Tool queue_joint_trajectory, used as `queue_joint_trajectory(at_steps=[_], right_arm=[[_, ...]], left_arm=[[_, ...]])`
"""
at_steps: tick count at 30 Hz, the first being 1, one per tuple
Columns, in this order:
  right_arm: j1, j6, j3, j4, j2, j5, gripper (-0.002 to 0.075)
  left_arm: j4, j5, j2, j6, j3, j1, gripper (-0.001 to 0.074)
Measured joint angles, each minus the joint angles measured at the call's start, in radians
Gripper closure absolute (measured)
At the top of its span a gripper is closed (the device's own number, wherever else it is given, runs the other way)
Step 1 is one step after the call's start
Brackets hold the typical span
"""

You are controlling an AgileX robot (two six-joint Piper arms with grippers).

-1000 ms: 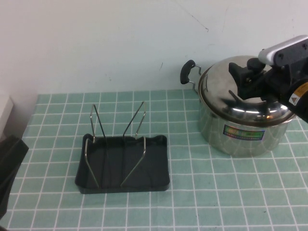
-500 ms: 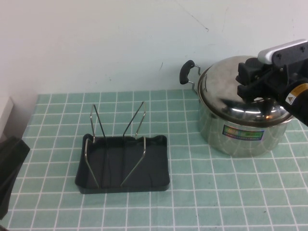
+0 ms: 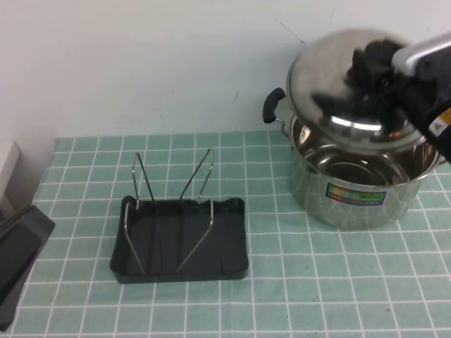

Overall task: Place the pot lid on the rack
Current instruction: Open the pot, then hand over the pot lid

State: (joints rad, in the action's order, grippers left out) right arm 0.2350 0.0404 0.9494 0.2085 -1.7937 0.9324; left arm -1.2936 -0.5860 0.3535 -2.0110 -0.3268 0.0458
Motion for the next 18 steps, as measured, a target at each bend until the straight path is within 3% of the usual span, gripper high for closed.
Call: queue_joint_trajectory(at_steps=[5, 9, 13, 18], right_arm=[[0.002, 0.029, 0.0, 0.051, 0.123, 0.039, 0.0379], [0.043, 0.121, 0.0, 0.21, 0.234, 0.047, 0.0379], [0.165, 0.236, 0.0, 0.386, 0.316, 0.067, 0.0379], [0.367, 0.304, 0.0, 0.498, 0.336, 0.063, 0.0379]], left_arm=[[0.0, -0.007, 0.0, -0.217, 0.0, 0.0, 0.0602], [-0.002, -0.011, 0.0, -0.333, 0.0, 0.0, 0.0384], [-0.004, -0.013, 0.0, -0.424, 0.0, 0.0, 0.0141], [-0.006, -0.013, 0.0, -0.526, 0.0, 0.0, 0.0055]])
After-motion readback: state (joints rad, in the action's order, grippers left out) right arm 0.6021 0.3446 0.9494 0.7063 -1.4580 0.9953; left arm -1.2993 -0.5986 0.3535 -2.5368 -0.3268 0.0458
